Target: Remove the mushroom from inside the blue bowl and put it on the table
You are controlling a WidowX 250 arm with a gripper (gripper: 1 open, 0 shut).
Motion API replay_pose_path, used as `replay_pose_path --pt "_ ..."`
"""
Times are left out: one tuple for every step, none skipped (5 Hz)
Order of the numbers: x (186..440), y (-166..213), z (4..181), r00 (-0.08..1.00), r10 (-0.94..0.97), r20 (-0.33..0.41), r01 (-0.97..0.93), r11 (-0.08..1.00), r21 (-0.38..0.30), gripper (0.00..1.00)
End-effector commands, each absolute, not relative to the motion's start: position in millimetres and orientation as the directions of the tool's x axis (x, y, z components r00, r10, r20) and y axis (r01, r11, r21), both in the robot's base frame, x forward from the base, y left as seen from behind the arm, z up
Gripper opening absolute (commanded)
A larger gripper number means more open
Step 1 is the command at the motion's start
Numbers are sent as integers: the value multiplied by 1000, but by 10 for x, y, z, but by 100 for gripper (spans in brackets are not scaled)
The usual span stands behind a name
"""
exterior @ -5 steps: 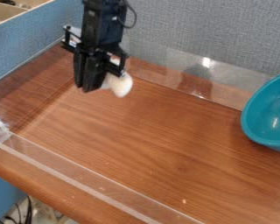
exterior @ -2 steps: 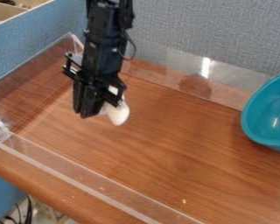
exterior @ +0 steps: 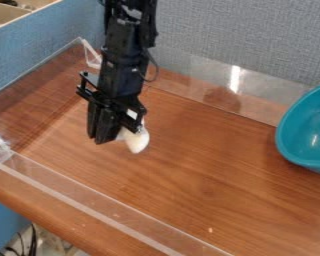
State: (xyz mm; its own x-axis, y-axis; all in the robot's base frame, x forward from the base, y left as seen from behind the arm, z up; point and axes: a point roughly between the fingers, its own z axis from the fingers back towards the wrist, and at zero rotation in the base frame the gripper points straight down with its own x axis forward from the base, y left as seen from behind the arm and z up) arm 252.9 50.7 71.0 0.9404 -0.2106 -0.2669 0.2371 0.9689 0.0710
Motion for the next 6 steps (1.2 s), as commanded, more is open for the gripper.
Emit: replay_pose_path --pt "2582 506 785 948 -218 -231 244 966 89 0" --pt "2600 487 786 948 -223 -227 248 965 88 0" --pt "2616 467 789 948 -227 -222 251 964 88 0" --pt "2631 444 805 949 -230 -215 253 963 87 0" --pt "2644 426 821 951 -232 -205 254 963 87 0" --pt "2652 412 843 952 -231 -198 252 964 87 0"
